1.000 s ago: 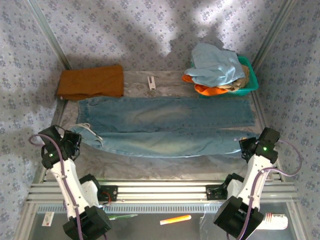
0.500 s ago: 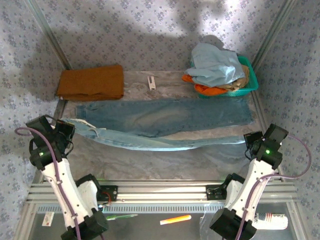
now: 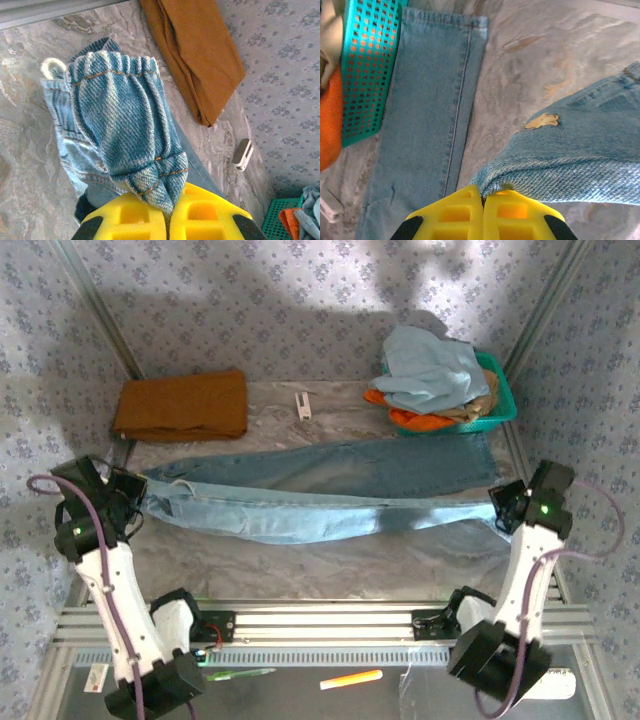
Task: Fold and stack the trousers
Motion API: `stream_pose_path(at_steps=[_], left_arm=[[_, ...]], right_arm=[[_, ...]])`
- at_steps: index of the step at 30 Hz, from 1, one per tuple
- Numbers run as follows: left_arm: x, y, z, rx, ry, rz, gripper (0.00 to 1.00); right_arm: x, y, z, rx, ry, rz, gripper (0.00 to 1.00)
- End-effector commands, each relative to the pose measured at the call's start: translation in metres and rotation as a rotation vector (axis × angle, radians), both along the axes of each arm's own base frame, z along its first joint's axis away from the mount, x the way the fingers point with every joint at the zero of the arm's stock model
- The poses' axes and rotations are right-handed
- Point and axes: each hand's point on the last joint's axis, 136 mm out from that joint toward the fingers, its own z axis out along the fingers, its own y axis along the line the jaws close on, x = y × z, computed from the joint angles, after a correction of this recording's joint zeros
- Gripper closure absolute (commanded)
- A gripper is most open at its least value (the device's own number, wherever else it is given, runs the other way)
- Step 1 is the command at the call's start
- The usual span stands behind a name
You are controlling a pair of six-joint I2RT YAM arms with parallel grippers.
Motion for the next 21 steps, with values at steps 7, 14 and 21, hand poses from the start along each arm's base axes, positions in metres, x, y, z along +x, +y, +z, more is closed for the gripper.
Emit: stream_pose_path(at_steps=[7, 14, 21], left_arm=[[0.052, 0.038, 0.027, 0.12, -0.097, 0.035, 1.0], [0.075, 0.049, 0.03, 0.123, -0.097, 0.036, 1.0], [0.1, 0.06, 0.018, 0.116, -0.065, 0.032, 1.0]], right_arm=[[0.064, -0.031, 0.024, -0.259, 0.01, 0.049, 1.0], [0.116, -0.023, 0.024, -0.292, 0.063, 0.188, 1.0], [0.163, -0.016, -0.003, -0.3, 0.156, 0.292, 1.0]])
